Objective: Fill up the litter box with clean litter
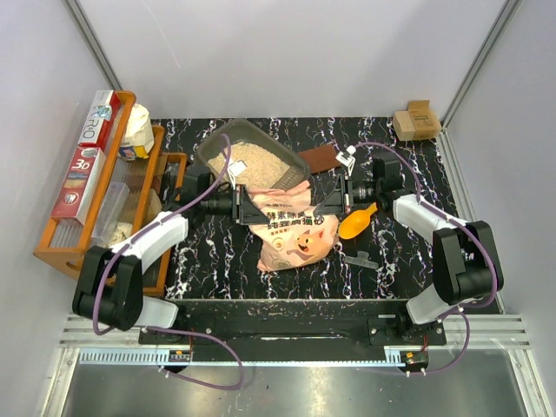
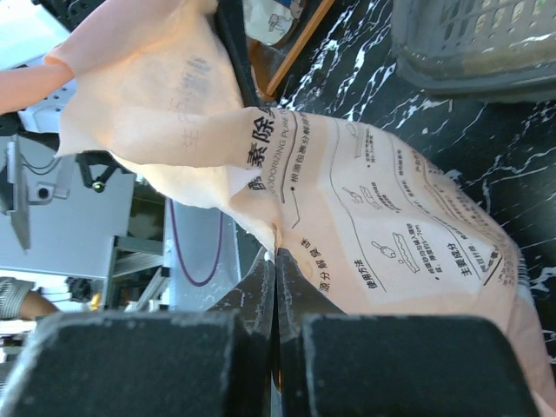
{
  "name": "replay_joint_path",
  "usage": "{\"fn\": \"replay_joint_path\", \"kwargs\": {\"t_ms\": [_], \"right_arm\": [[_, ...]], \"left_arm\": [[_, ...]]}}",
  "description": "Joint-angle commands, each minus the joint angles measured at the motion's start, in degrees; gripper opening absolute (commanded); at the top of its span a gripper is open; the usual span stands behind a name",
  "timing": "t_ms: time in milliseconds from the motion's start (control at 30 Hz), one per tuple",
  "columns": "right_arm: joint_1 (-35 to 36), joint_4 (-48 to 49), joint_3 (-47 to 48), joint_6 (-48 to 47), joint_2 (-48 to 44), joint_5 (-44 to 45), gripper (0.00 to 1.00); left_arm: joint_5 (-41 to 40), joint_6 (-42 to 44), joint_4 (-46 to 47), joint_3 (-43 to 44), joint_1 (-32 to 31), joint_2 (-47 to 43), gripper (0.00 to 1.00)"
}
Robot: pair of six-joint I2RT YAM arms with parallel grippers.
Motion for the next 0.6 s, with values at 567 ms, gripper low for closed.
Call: {"fn": "replay_joint_path", "kwargs": {"t_ms": [567], "right_arm": [[-0.67, -24.94, 7.75, -2.36, 0.78, -3.25, 0.00]], "left_arm": [[6.94, -11.16, -10.51, 10.06, 4.31, 6.18, 0.03]]}}
